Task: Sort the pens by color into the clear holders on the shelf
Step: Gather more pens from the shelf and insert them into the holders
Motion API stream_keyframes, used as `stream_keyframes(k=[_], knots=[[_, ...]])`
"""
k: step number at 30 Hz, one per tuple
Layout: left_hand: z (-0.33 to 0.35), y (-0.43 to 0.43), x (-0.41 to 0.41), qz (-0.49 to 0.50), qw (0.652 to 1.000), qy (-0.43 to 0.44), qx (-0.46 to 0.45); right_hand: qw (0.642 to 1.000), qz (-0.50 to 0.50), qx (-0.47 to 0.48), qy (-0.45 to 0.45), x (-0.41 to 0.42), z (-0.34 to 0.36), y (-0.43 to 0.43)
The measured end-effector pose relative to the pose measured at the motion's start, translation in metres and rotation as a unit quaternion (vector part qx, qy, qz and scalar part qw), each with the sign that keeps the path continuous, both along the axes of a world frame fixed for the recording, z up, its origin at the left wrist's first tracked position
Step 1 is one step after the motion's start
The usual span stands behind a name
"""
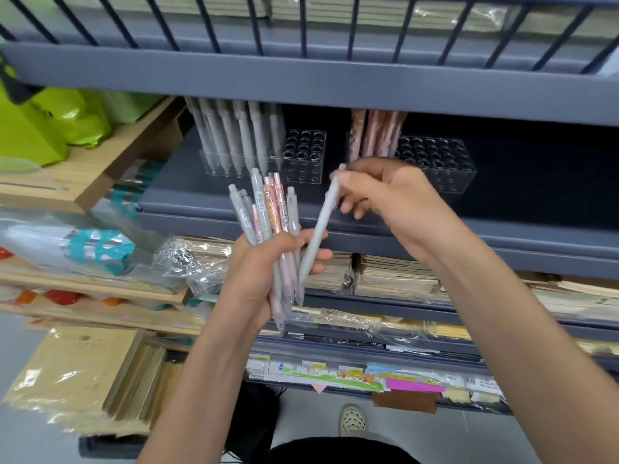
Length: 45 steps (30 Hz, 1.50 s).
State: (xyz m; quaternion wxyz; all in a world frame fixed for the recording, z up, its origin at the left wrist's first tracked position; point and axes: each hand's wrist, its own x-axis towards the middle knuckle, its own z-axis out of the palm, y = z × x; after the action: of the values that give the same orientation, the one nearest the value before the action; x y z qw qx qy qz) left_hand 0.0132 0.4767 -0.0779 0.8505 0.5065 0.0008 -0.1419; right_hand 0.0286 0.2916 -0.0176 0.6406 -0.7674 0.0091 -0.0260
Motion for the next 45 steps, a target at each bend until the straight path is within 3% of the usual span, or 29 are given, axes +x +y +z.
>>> stream_keyframes(k=[4, 12, 17, 22, 26, 31, 36, 45], knots=[[-0.005, 0.021, -0.003, 0.011, 1.000, -0.001, 0.024, 0.993, -0.048, 0.102, -0.041, 0.002, 0.004, 0.017], [-0.010, 0.053, -0.006, 0.042, 0.998, 0.039, 0.029, 0.999, 0.014, 0.045, -0.016, -0.015, -0.014, 0.062], [-0.014, 0.073, -0.009, 0.028, 0.999, 0.026, 0.025, 0.989, -0.109, 0.063, -0.082, -0.011, -0.008, 0.070], [-0.018, 0.088, -0.010, 0.028, 0.999, 0.026, 0.009, 0.958, -0.220, -0.001, -0.185, 0.009, 0.005, 0.074], [-0.017, 0.093, -0.009, 0.034, 0.999, 0.029, 0.002, 0.938, -0.272, -0.077, -0.201, 0.032, 0.008, 0.080], [-0.014, 0.099, -0.002, 0.045, 0.998, 0.050, 0.017, 0.934, -0.222, -0.195, -0.200, 0.060, 0.009, 0.087], [-0.015, 0.105, 0.003, 0.028, 0.998, 0.038, 0.044, 0.903, -0.204, -0.350, -0.146, 0.084, 0.016, 0.089], [-0.013, 0.107, 0.003, 0.037, 0.998, 0.043, 0.032, 0.912, -0.218, -0.323, -0.128, 0.093, 0.008, 0.092]])
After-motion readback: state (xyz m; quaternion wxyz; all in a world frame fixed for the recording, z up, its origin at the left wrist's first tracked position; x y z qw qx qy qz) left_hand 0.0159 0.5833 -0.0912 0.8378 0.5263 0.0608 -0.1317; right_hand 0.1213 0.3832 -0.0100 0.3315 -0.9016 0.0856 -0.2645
